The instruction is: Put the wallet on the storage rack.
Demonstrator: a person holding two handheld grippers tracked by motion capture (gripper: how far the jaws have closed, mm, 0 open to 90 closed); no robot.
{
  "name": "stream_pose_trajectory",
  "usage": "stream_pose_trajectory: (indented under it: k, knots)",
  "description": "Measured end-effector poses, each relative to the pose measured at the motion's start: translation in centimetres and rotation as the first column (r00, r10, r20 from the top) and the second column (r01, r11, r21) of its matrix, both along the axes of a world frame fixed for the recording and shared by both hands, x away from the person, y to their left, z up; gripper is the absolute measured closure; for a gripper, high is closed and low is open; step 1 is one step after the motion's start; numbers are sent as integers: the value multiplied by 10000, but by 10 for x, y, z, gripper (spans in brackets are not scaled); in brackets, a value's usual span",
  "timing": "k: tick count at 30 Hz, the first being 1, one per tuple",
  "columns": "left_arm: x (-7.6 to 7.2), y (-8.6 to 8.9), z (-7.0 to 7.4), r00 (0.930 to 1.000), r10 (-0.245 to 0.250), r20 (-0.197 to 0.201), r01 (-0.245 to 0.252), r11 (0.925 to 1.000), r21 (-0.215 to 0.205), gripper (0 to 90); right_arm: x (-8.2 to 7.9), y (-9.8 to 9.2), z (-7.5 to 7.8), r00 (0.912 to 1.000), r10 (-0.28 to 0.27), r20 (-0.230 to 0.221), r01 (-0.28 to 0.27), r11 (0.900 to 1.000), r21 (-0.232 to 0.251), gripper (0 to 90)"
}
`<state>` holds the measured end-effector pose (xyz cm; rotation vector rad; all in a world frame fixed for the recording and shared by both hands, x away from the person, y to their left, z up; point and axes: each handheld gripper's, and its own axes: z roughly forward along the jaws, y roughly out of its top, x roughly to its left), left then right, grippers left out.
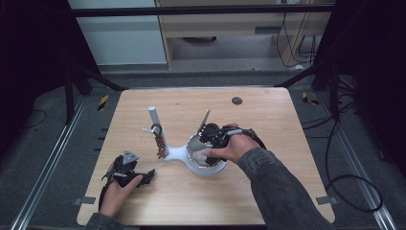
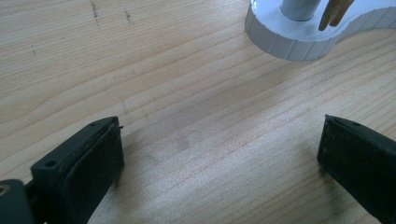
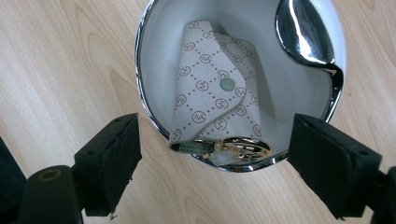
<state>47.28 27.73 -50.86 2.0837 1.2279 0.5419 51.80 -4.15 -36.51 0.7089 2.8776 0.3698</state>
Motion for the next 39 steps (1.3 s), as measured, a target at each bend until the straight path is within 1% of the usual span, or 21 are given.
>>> stream_pose_trajectory:
  k: [17, 29, 32, 34, 37, 39]
  knots:
    - [0, 0, 0, 10000, 2, 18, -2, 10000, -14, 0, 0, 0, -3, 10000, -56, -48, 56, 10000, 82, 167]
    - [0, 0, 0, 10000, 0, 4, 0, 10000, 0, 0, -3, -7, 2, 9998, -169, 101, 164, 9990, 422, 116]
    - [0, 0, 0, 10000, -1, 3, 1, 10000, 3, 0, -4, -9, 2, 9997, -205, 141, 198, 9988, 458, 100]
    - [0, 0, 0, 10000, -2, 4, 2, 10000, 1, 0, -5, -11, 2, 9995, -286, 166, 277, 9980, 560, 87]
    - [0, 0, 0, 10000, 0, 3, 0, 10000, 0, 0, -6, -13, 1, 9990, -293, 324, 270, 9973, 690, 71]
    - [0, 0, 0, 10000, -2, 3, 2, 10000, 1, 0, -7, -13, 1, 9989, -327, 326, 301, 9967, 759, 66]
